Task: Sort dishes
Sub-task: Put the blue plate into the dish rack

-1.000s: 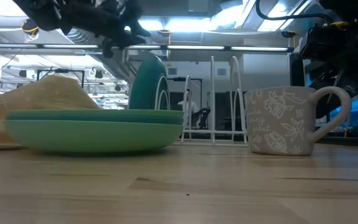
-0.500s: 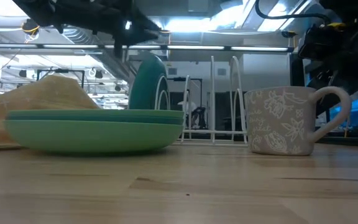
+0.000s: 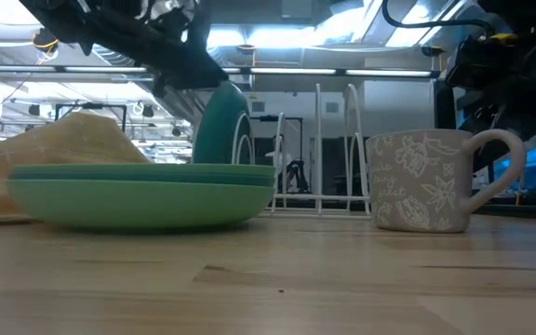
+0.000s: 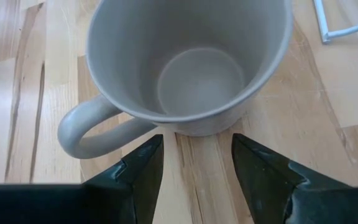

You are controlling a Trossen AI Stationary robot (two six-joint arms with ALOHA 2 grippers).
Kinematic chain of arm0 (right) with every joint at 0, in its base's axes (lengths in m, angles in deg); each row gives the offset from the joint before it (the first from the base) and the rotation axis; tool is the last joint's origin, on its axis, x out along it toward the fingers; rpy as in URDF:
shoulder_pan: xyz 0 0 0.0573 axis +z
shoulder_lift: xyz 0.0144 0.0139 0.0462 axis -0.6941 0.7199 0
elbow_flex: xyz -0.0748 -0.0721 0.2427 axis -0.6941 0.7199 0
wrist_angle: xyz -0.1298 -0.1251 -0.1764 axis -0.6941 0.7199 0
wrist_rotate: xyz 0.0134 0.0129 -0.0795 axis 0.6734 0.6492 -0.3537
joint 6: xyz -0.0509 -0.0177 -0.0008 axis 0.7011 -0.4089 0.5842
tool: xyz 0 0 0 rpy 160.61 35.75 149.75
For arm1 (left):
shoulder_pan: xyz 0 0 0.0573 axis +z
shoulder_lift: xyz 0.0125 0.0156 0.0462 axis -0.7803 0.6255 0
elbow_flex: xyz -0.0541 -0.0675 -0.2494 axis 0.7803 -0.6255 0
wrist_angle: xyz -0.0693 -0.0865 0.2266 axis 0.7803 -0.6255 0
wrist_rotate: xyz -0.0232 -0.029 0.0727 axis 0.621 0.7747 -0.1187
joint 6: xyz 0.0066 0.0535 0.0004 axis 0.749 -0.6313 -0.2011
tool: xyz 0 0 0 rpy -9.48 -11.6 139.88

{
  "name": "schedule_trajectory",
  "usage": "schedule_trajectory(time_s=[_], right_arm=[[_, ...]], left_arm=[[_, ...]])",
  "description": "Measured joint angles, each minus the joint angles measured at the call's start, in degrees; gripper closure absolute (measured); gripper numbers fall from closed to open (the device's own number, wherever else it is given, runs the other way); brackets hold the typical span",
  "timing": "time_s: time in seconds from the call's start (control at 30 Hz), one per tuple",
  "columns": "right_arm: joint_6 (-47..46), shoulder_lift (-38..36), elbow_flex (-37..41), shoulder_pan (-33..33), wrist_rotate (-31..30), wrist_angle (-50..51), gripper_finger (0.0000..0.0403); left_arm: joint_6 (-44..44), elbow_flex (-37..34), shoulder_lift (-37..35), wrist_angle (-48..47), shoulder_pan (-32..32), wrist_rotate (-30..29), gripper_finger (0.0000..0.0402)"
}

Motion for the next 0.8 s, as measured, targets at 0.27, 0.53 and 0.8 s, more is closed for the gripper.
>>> schedule_trajectory(time_s=[0.27, 0.53, 0.8], right_arm=[[0.0, 0.0, 0.0, 0.0, 0.0, 0.1, 0.0207], [0.0, 0.0, 0.0, 0.0, 0.0, 0.1, 0.0207], [0.0, 0.0, 0.0, 0.0, 0.0, 0.0, 0.0207]], left_arm=[[-2.2, 0.0, -0.1, 1.8, 0.1, -0.8, 0.0286], [-6.3, 0.0, -0.2, 4.2, 0.2, -6.8, 0.0286], [-12.1, 0.0, -0.2, 11.0, -0.8, -4.7, 0.0286]])
